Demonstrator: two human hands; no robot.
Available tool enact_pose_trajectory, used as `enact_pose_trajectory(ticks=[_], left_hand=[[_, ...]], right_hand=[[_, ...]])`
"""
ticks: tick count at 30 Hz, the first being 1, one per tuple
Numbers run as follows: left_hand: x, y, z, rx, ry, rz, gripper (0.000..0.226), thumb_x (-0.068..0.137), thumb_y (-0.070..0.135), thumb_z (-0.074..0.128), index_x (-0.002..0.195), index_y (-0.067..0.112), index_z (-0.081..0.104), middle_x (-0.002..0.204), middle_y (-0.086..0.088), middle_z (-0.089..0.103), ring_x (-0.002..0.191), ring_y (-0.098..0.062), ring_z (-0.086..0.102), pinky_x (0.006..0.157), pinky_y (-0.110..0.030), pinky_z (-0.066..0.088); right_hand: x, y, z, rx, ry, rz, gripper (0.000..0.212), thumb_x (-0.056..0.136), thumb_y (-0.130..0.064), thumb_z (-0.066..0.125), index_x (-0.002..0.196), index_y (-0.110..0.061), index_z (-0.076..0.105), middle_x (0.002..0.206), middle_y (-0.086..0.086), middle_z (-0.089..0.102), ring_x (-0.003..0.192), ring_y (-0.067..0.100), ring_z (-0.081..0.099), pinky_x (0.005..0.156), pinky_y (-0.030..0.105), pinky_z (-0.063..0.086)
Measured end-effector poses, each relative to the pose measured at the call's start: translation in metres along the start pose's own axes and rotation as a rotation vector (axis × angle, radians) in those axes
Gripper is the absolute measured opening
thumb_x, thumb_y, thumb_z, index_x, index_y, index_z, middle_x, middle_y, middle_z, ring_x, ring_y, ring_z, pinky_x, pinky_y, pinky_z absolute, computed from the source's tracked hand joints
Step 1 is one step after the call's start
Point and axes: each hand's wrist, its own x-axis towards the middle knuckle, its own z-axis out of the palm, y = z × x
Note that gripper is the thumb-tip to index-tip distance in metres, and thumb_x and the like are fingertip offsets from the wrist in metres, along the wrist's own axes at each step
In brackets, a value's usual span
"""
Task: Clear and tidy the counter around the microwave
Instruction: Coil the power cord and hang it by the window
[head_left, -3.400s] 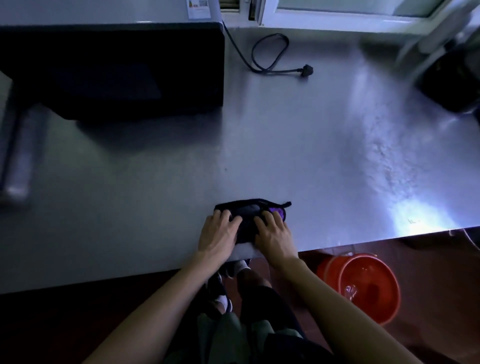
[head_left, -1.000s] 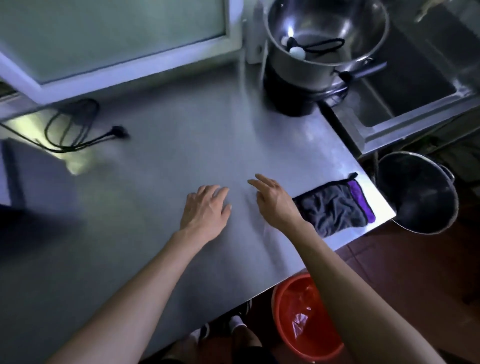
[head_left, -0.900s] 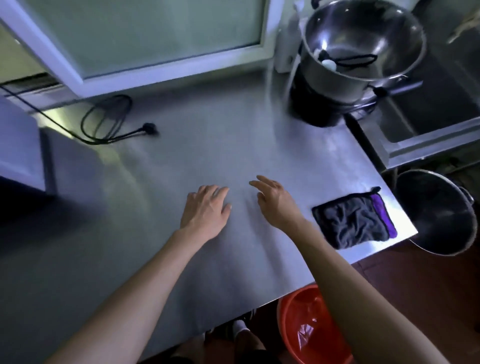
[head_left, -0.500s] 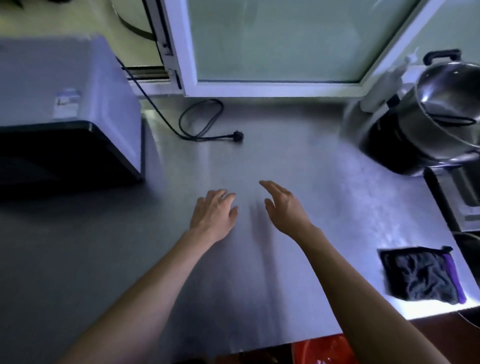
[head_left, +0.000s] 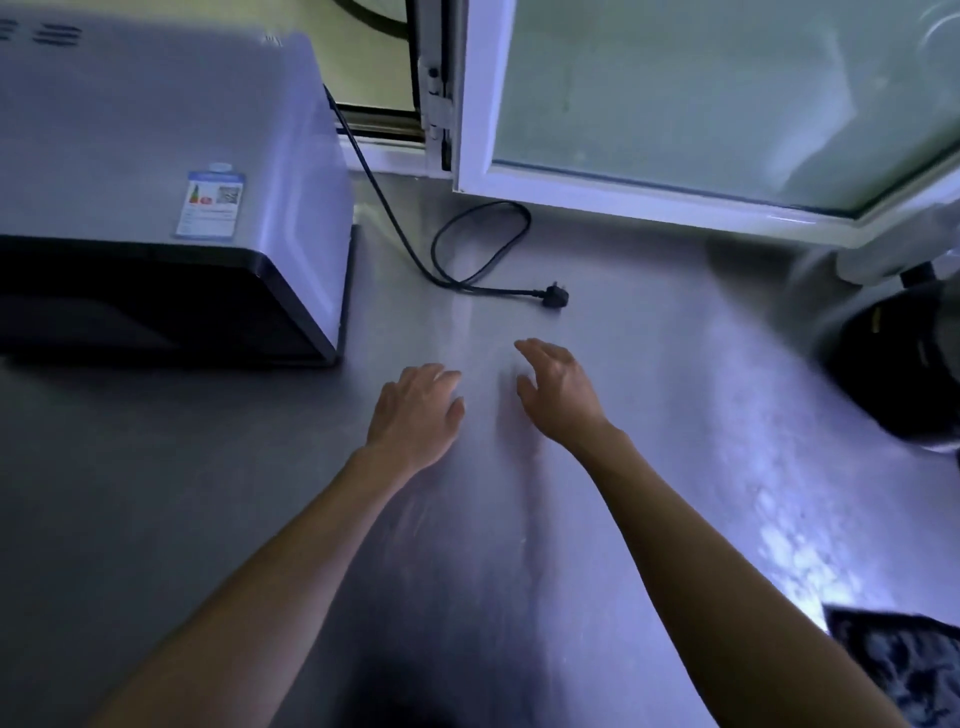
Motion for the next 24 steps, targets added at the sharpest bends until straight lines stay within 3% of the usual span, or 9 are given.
enact_pose_trajectory(ticks=[5, 12, 16, 19, 22, 24], left_hand=[[0.043, 0.001, -0.005, -0.023, 0.008, -0.033, 0.046, 0.103, 0.038, 0.041, 0.146, 0.020, 0.043, 0.152, -0.002, 0.041, 0.139, -0.022, 0.036, 0.110, -0.043, 0.034], [0.105, -0.013, -0.017, -0.056, 0.105, -0.057, 0.042, 0.100, 0.032, 0.047, 0.139, 0.017, 0.051, 0.143, -0.001, 0.051, 0.130, -0.023, 0.043, 0.104, -0.041, 0.038], [0.117, -0.025, -0.010, -0.054, 0.131, -0.040, 0.039, 0.099, 0.032, 0.048, 0.136, 0.019, 0.053, 0.139, 0.001, 0.053, 0.129, -0.021, 0.044, 0.103, -0.040, 0.042], [0.112, -0.032, -0.006, -0.084, 0.154, -0.033, 0.038, 0.099, 0.032, 0.048, 0.135, 0.019, 0.054, 0.139, 0.001, 0.055, 0.128, -0.021, 0.046, 0.103, -0.042, 0.044], [0.101, -0.037, -0.005, -0.119, 0.141, -0.041, 0.039, 0.100, 0.032, 0.048, 0.136, 0.020, 0.054, 0.140, 0.002, 0.054, 0.130, -0.020, 0.044, 0.106, -0.042, 0.041], [0.090, -0.040, -0.004, -0.138, 0.133, -0.059, 0.039, 0.100, 0.031, 0.048, 0.136, 0.021, 0.054, 0.141, 0.003, 0.053, 0.132, -0.018, 0.042, 0.108, -0.042, 0.040]], right_hand=[[0.054, -0.001, 0.011, -0.010, 0.002, -0.027, 0.047, 0.089, -0.004, 0.058, 0.136, -0.001, 0.056, 0.135, 0.019, 0.060, 0.129, 0.040, 0.049, 0.106, 0.051, 0.044], [0.117, 0.006, 0.020, -0.012, 0.125, -0.094, 0.046, 0.079, 0.007, 0.046, 0.119, -0.003, 0.067, 0.109, 0.016, 0.069, 0.102, 0.041, 0.059, 0.080, 0.052, 0.053], [0.141, 0.013, 0.031, -0.104, 0.095, -0.110, 0.037, 0.082, 0.006, 0.050, 0.109, -0.006, 0.073, 0.102, 0.016, 0.071, 0.097, 0.040, 0.060, 0.081, 0.048, 0.052], [0.144, 0.011, 0.037, -0.177, 0.076, -0.101, 0.022, 0.088, -0.002, 0.055, 0.099, -0.011, 0.071, 0.099, 0.014, 0.068, 0.094, 0.037, 0.058, 0.079, 0.044, 0.047], [0.139, 0.007, 0.041, -0.237, -0.002, -0.063, 0.024, 0.092, -0.015, 0.056, 0.112, -0.017, 0.069, 0.112, 0.010, 0.062, 0.107, 0.032, 0.052, 0.088, 0.041, 0.039], [0.135, 0.005, 0.041, -0.254, -0.035, -0.021, 0.022, 0.093, -0.022, 0.056, 0.110, -0.019, 0.070, 0.112, 0.008, 0.060, 0.110, 0.030, 0.048, 0.090, 0.040, 0.036]])
